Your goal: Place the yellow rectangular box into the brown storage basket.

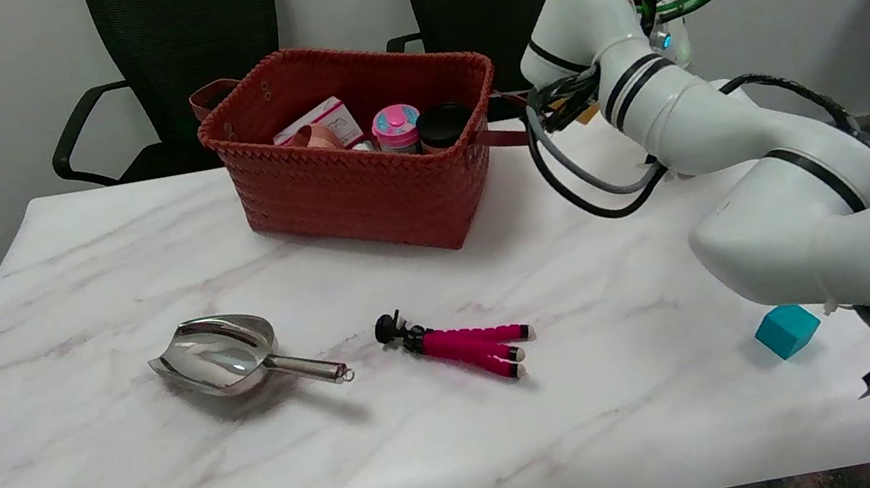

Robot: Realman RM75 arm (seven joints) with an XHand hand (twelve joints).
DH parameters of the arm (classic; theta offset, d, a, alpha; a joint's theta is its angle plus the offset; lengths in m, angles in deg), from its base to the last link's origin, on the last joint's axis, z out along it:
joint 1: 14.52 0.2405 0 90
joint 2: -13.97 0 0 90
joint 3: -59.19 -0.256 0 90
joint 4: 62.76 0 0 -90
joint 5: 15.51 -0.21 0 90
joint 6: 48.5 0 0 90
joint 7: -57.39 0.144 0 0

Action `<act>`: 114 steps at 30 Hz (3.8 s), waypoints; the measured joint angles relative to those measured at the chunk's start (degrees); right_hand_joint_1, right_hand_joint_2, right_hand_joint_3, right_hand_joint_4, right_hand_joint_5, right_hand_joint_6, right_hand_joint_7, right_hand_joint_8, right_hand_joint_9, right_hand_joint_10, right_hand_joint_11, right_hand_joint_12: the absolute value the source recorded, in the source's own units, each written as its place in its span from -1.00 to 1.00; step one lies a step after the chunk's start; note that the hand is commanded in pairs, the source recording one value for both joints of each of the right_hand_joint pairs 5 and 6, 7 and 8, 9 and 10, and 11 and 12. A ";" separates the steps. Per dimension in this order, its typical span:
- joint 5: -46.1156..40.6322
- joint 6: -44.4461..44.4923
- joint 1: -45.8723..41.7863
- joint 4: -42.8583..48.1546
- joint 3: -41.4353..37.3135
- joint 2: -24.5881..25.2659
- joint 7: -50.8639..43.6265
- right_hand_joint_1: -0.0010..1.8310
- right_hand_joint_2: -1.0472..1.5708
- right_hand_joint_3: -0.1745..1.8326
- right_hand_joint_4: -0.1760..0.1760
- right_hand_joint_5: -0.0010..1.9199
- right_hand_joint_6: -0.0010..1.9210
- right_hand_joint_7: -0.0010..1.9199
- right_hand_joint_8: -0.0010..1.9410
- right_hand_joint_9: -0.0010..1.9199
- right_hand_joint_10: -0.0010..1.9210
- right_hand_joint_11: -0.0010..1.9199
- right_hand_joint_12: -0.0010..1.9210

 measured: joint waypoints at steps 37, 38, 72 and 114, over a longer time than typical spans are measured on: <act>9.81 -24.71 -0.29 4.88 4.85 -1.05 -10.28 0.14 0.85 -0.32 0.00 0.13 0.13 0.71 0.69 0.67 0.67 0.63 0.63; 10.09 -25.65 -0.24 4.88 4.99 -0.89 -10.59 0.14 0.84 -0.32 0.00 0.13 0.13 0.71 0.69 0.67 0.67 0.63 0.63; 10.78 -49.60 -0.49 1.30 7.46 6.74 -19.03 0.18 0.75 -0.31 0.00 -0.03 -0.04 0.64 0.63 0.60 0.60 0.58 0.58; -5.35 -51.34 -4.72 2.78 7.89 4.27 -34.73 0.25 0.58 -0.29 0.00 -0.20 -0.21 0.58 0.56 0.53 0.53 0.43 0.43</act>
